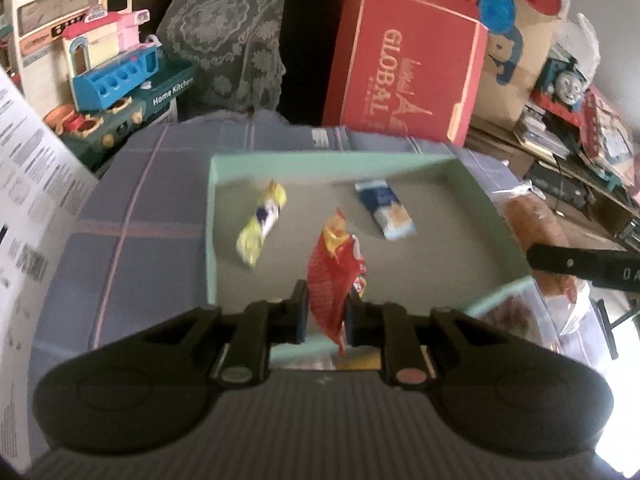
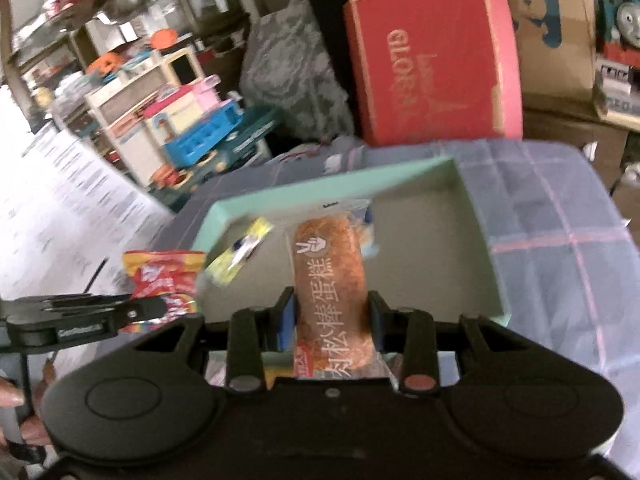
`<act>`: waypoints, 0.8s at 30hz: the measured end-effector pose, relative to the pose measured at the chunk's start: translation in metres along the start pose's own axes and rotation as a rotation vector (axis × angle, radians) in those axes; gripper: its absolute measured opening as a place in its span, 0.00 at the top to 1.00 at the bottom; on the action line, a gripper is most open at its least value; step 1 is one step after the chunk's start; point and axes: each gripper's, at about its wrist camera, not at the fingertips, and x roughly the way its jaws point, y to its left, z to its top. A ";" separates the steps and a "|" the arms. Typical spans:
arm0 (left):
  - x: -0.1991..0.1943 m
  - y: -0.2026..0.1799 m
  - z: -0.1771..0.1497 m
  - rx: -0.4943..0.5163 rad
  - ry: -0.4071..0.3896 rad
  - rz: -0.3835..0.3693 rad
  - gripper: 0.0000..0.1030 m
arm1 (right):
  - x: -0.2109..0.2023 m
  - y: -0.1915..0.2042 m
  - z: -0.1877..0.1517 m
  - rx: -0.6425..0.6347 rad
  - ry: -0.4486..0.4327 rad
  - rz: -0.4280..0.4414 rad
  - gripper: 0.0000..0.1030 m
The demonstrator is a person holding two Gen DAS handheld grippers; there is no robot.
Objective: Organize snacks
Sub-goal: 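Carry both packets over the mint-green box and release them inside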
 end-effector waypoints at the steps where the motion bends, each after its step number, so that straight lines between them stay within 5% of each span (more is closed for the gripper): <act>1: 0.009 0.000 0.010 0.003 0.000 0.002 0.84 | 0.007 -0.005 0.010 0.001 -0.002 -0.012 0.65; 8: 0.082 -0.001 0.060 0.017 0.049 0.033 0.84 | 0.071 -0.039 0.055 -0.006 0.028 -0.105 0.65; 18: 0.168 0.003 0.076 0.032 0.123 0.106 0.83 | 0.163 -0.077 0.076 0.015 0.088 -0.158 0.65; 20: 0.175 0.005 0.079 0.027 0.123 0.151 0.65 | 0.167 -0.080 0.077 0.019 0.071 -0.164 0.58; 22: 0.178 0.007 0.080 0.018 0.120 0.179 0.34 | 0.166 -0.081 0.077 0.030 0.049 -0.150 0.24; 24: 0.172 0.006 0.078 0.022 0.094 0.195 0.18 | 0.158 -0.078 0.075 0.021 0.016 -0.145 0.16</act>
